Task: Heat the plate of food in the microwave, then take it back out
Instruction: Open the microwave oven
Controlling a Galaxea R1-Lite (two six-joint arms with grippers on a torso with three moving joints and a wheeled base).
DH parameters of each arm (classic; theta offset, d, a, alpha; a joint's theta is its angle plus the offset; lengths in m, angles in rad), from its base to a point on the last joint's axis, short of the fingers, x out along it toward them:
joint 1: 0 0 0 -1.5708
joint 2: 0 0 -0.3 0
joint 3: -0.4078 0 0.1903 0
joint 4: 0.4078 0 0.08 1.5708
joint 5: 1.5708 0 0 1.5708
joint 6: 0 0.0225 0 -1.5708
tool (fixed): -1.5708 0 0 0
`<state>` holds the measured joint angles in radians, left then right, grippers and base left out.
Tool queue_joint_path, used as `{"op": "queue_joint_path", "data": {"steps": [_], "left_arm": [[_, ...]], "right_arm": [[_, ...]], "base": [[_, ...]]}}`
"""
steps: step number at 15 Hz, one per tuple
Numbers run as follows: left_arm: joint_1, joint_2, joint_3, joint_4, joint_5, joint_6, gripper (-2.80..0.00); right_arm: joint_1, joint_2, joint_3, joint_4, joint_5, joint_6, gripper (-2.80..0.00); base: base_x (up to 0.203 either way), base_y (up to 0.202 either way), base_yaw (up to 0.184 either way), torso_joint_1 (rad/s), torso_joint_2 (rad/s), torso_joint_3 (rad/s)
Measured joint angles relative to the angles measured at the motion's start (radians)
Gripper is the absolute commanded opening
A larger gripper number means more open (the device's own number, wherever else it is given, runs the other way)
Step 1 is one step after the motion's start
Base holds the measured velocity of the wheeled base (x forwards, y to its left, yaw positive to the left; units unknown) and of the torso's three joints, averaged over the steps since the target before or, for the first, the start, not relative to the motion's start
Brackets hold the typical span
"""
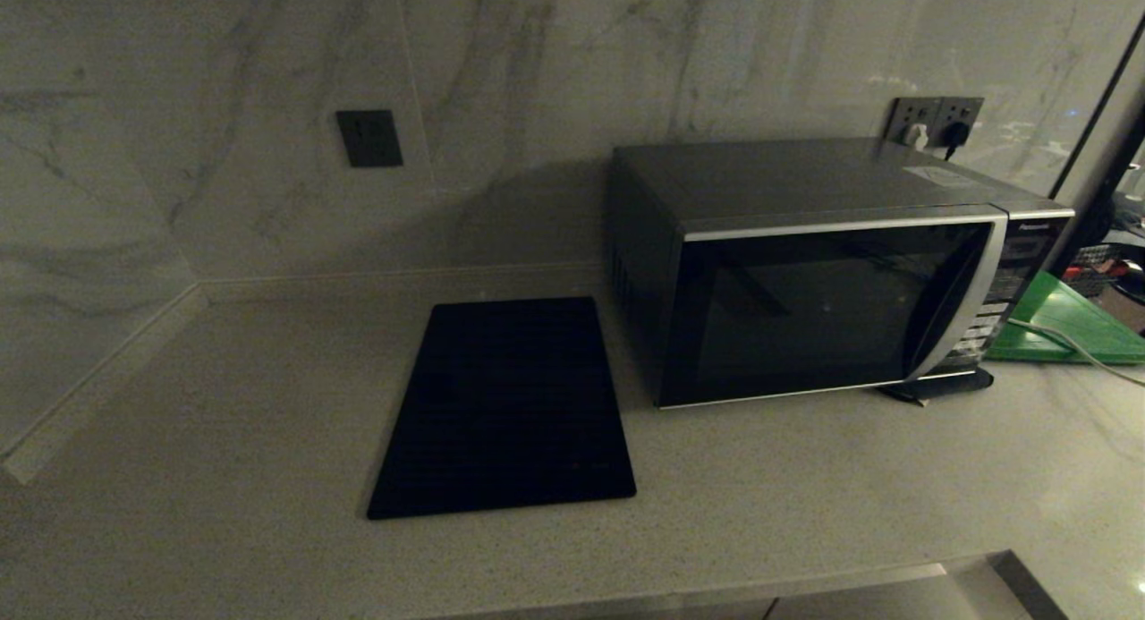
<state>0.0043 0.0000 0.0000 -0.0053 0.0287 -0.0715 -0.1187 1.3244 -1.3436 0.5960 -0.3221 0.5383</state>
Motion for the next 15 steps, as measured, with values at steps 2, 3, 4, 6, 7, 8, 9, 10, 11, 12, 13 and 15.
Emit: {"op": "queue_joint_path", "data": {"steps": [2,3,4,6,7,8,9,10,11,12,13,15], "left_arm": [[0.000,0.000,0.000,0.000,0.000,0.000,-2.80],[0.000,0.000,0.000,0.000,0.000,0.000,-2.80],[0.000,0.000,0.000,0.000,0.000,0.000,-2.80],[0.000,0.000,0.000,0.000,0.000,0.000,-2.80],[0.000,0.000,0.000,0.000,0.000,0.000,-2.80],[0.000,0.000,0.000,0.000,0.000,0.000,-2.80],[0.000,0.000,0.000,0.000,0.000,0.000,-2.80],[0.000,0.000,0.000,0.000,0.000,0.000,-2.80],[0.000,0.000,0.000,0.000,0.000,0.000,-2.80],[0.000,0.000,0.000,0.000,0.000,0.000,-2.80],[0.000,0.000,0.000,0.000,0.000,0.000,-2.80],[0.000,0.000,0.000,0.000,0.000,0.000,-2.80]], "right_arm": [[-0.177,-0.038,0.006,-0.002,0.100,0.020,-2.80],[-0.267,-0.041,0.002,-0.002,0.169,0.030,-2.80],[-0.368,-0.033,-0.005,-0.003,0.267,0.038,-2.80],[-0.538,0.033,-0.023,-0.012,0.516,0.047,-2.80],[-0.598,0.087,-0.031,-0.024,0.651,0.049,-2.80],[-0.639,0.150,-0.038,-0.037,0.775,0.051,-2.80],[-0.666,0.218,-0.048,-0.049,0.882,0.055,-2.80],[-0.683,0.290,-0.066,-0.058,0.973,0.063,-2.80],[-0.698,0.369,-0.096,-0.065,1.061,0.080,-2.80],[-0.709,0.449,-0.137,-0.070,1.144,0.102,-2.80],[-0.718,0.522,-0.178,-0.073,1.218,0.125,-2.80],[-0.730,0.659,-0.254,-0.077,1.346,0.161,-2.80]], "base": [[0.000,0.000,0.000,0.000,0.00,0.000],[0.000,0.000,0.000,0.000,0.00,0.000],[0.000,0.000,0.000,0.000,0.00,0.000],[0.000,0.000,0.000,0.000,0.00,0.000],[0.000,0.000,0.000,0.000,0.00,0.000],[0.000,0.000,0.000,0.000,0.00,0.000],[0.000,0.000,0.000,0.000,0.00,0.000],[0.000,0.000,0.000,0.000,0.00,0.000],[0.000,0.000,0.000,0.000,0.00,0.000],[0.000,0.000,0.000,0.000,0.00,0.000],[0.000,0.000,0.000,0.000,0.00,0.000],[0.000,0.000,0.000,0.000,0.00,0.000]]}}
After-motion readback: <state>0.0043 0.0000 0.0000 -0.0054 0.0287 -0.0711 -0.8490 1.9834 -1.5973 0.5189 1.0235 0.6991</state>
